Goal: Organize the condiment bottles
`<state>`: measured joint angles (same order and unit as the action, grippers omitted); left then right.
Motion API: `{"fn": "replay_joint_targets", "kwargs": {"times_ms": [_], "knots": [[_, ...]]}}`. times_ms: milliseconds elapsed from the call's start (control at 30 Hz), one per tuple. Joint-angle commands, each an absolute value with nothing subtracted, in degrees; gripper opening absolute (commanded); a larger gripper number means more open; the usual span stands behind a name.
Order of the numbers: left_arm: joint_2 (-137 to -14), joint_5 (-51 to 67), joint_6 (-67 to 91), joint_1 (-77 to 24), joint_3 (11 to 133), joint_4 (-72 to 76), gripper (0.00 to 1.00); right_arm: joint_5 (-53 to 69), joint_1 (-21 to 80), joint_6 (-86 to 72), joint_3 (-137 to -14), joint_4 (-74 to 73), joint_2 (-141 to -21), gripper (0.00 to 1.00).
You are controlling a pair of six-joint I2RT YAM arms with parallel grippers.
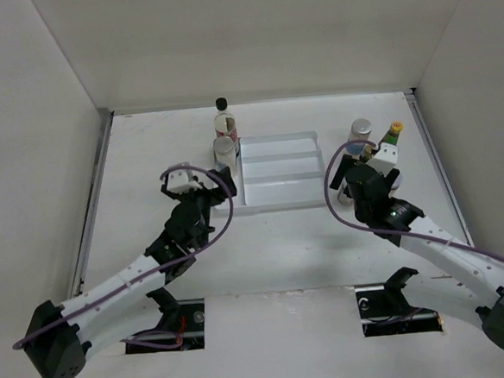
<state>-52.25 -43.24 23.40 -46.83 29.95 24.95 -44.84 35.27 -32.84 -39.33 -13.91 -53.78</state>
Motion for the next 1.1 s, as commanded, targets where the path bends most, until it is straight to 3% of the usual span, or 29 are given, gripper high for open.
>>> {"fn": "replay_joint_targets", "kwargs": {"times_ms": [0,200,433,500,633,867,1067], "knots": [[-44.9,-43.5,29.2,-45.9,23.4,23.0,1.0,-43.1,31.3,-33.5,-40.9,-16.9,-56.9,1.0],[-33.9,-44.0,35.2,-45.0,15.2,17.5,1.0,-33.6,23.5,-32.3,-40.1,-12.0,-61.8,1.0],[-34.8,-42.8,36.9,-40.3,11.9,18.6,1.0,-27.8,22.2,-32.3,-41.2,-8.3,-71.1,0.97],[-35.9,-42.1,36.9,-39.0,11.1,20.0,1.0,-27.9,21.4,-32.1,-41.8,-7.0,-74.1,0.87],[-36.7,-40.4,37.1,-37.1,10.0,21.4,1.0,-32.7,21.3,-32.0,-42.5,-5.7,-74.2,0.52],[-35.9,-40.9,37.4,-36.9,9.3,23.0,1.0,-43.2,34.4,-26.7,-49.1,-9.9,-64.1,0.46],[-34.0,-43.0,38.0,-36.0,8.3,23.0,0.99,-34.6,47.7,-25.2,-58.7,-2.0,-74.3,0.48]]}}
